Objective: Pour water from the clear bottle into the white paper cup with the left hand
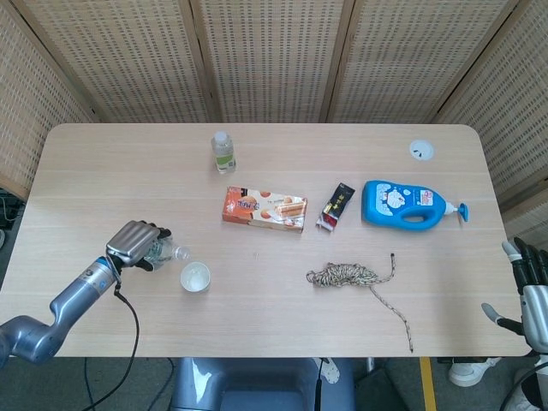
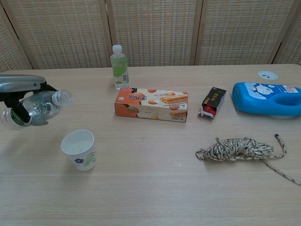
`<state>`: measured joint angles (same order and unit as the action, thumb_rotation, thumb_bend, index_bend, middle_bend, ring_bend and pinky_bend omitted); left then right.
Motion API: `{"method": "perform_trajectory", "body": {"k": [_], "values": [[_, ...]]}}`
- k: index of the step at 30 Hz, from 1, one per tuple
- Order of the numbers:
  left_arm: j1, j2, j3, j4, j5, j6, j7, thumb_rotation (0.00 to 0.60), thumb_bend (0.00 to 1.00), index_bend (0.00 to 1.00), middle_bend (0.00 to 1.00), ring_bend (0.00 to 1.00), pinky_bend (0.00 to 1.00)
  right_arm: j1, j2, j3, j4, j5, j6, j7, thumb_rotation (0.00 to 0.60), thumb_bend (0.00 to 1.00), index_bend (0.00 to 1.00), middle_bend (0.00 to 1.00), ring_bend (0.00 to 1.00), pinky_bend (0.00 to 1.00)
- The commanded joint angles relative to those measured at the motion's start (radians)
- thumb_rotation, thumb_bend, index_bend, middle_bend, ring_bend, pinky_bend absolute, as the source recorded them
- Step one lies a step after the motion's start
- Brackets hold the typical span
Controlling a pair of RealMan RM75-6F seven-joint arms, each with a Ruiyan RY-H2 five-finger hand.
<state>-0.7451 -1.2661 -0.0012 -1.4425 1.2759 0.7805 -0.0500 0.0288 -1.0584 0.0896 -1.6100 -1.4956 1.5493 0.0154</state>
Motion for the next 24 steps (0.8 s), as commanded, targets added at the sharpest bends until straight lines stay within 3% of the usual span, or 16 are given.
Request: {"method": "perform_trajectory", "body": {"k": [1,5,10,15,24], "values": [[0.034,0.018,-0.057,0.043,0.037,0.011,-0.269,0.6,0.5,0.62,0.53,0.39,0.45,0.0,0.0,0.0,0.0,0.0,-0.001,-0.001,0.6,0.0,0.0,0.0,0.0,0.0],[0.067,-0.018,-0.119,0.1,0.038,0.062,-0.542,0.6,0.5,0.62,0.53,0.39,0.45,0.003,-0.002,-0.001,-0.001,-0.001,-0.005,-0.007,0.6,0.0,0.0,0.0,0.0,0.0],[0.095,-0.108,-0.156,0.205,0.074,0.145,-0.754,0.6,0.5,0.62,0.53,0.39,0.44,0.005,-0.005,-0.002,-0.001,0.0,-0.011,-0.017,0.6,0.0,0.0,0.0,0.0,0.0],[0.117,-0.279,-0.231,0.338,0.028,0.248,-0.916,0.6,0.5,0.59,0.52,0.39,0.44,0.011,-0.011,-0.002,0.002,0.008,-0.024,-0.028,0.6,0.0,0.0,0.0,0.0,0.0],[0.102,-0.489,-0.267,0.559,0.006,0.263,-1.032,0.6,0.49,0.52,0.49,0.39,0.44,0.015,-0.013,-0.003,0.001,0.005,-0.028,-0.03,0.6,0.0,0.0,0.0,0.0,0.0]]}}
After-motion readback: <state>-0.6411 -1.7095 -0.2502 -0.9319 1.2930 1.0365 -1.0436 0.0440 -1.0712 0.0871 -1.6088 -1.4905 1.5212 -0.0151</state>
